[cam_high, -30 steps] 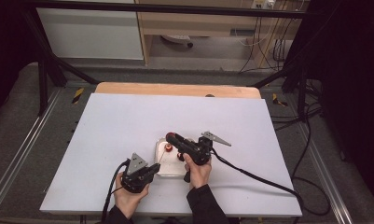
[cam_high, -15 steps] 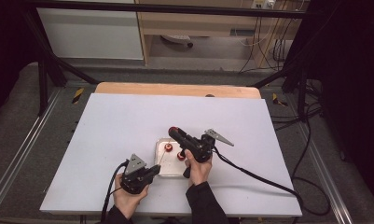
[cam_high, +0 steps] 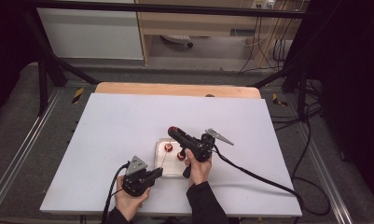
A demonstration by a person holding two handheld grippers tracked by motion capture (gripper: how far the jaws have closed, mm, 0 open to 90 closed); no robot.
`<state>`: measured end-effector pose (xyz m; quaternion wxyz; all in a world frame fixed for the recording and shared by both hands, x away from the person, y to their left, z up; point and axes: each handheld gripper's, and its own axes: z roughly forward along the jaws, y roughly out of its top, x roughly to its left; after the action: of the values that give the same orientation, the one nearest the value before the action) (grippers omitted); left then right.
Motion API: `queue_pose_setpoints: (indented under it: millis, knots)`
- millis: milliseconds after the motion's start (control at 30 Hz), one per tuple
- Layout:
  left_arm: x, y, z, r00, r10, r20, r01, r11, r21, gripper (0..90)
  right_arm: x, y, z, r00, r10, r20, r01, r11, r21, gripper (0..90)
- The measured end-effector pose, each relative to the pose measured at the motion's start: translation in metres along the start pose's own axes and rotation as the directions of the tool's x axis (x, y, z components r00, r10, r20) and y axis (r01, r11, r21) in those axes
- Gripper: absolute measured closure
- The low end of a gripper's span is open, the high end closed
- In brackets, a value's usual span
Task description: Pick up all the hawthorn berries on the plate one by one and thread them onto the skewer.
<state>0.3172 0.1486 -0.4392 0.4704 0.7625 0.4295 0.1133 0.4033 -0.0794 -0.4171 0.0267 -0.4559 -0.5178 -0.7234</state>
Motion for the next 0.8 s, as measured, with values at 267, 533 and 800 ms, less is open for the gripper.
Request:
queue_pose_setpoints:
  millis: [267, 533, 800]
  knots:
    - [0.0005, 0.0013, -0.0097, 0.9998, 0.018, 0.007, -0.017, 0.9997, -0.018, 88.8, 0.0017, 0.0053, -0.0023, 0.9998, -0.006, -0.021, 0.007, 1.000, 0.023, 61.8]
    - [0.0018, 0.0016, -0.0085, 0.9999, 0.015, 0.008, -0.015, 0.9999, -0.008, 88.8, 0.0009, 0.0046, -0.0024, 0.9990, -0.036, -0.027, 0.037, 0.999, 0.036, 61.8]
    - [0.0021, 0.0019, -0.0081, 0.9998, 0.016, 0.010, -0.016, 0.9999, -0.007, 88.8, 0.0014, 0.0047, -0.0032, 0.9969, -0.073, -0.029, 0.075, 0.996, 0.049, 61.8]
